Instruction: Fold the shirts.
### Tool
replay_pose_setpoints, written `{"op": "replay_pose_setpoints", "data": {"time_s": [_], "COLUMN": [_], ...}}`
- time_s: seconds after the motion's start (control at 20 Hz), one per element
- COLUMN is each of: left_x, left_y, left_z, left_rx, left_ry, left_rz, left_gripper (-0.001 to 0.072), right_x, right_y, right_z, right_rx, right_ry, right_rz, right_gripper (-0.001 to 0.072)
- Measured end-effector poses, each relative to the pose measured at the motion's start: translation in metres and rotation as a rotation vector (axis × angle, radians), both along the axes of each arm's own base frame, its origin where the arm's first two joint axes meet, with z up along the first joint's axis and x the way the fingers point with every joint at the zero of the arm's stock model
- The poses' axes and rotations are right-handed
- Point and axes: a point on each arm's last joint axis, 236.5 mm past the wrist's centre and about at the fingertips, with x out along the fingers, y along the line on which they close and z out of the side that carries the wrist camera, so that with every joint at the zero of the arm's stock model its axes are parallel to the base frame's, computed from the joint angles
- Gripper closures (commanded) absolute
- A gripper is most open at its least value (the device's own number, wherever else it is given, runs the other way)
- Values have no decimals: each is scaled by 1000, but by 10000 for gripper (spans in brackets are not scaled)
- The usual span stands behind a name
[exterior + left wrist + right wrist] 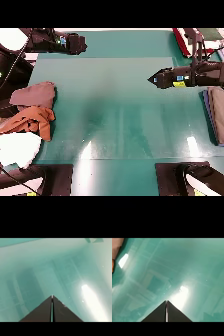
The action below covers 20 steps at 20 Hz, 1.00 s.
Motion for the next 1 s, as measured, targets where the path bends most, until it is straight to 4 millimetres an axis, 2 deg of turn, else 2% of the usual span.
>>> {"op": "replay_pose_setpoints", "data": {"time_s": [0.7,0.8,0.9,1.0], "left_x": [0,3,10,15], "left_y": [-1,4,33,81], "left_z": [2,5,10,9], "left_rx": [-10,-5,40,109], "left_ry": [-2,-21,-45,-38], "left_rz": [1,10,66,161], "left_gripper": [683,683,683,683], "right_x": [1,1,1,1], "right_y": [0,0,0,0], "right_z": [5,5,5,5], "right_rx": [13,13,13,13], "right_ry": [-15,-15,-15,-16], "right_rz": [-11,-11,-11,-11], "right_gripper": [696,696,696,696]}}
